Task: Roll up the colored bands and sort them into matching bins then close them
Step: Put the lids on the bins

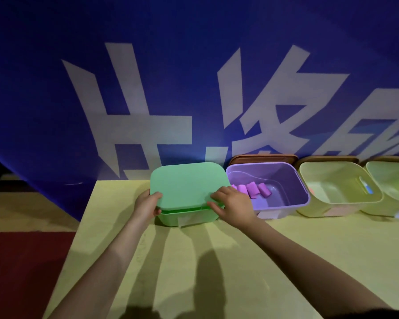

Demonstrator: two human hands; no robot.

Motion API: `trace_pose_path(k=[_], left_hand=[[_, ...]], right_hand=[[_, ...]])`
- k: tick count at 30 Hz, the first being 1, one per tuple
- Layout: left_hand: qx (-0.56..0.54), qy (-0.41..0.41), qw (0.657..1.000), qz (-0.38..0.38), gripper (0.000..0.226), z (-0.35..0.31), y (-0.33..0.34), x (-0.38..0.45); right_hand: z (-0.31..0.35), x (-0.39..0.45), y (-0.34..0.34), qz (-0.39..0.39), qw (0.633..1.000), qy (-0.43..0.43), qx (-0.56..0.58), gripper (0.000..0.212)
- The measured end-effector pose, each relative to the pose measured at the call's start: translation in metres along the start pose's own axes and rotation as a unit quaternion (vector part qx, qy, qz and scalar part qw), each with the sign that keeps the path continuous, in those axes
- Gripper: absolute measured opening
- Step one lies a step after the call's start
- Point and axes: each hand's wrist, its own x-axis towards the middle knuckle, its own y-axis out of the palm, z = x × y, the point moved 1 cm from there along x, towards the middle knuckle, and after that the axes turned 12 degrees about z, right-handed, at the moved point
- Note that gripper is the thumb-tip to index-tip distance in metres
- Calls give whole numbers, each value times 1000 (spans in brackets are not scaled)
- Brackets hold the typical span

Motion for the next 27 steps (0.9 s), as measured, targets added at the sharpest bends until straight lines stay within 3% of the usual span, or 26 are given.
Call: trace_pose_path(k=[3,6,9,13,18,27], left_hand=[[88,36,995,-14,22,7,0,-3],[160,60,985,-29,23,4,4,-5],[237,76,968,-39,26,9,3,-4],[326,94,938,-66,34,21,0,-1],[296,81,943,-128,35,19,-8,8],[267,105,950,-125,38,31,-10,24]], right_hand=[[-14,5,1,20,994,98,34,24],[-26,15,3,96,975,197,23,43],[-29,19,10,145,950,261,87,47],[-25,22,17,157,938,276,140,38],[-17,26,17,147,937,292,125,40],[-3,15,28,97,943,299,106,42]])
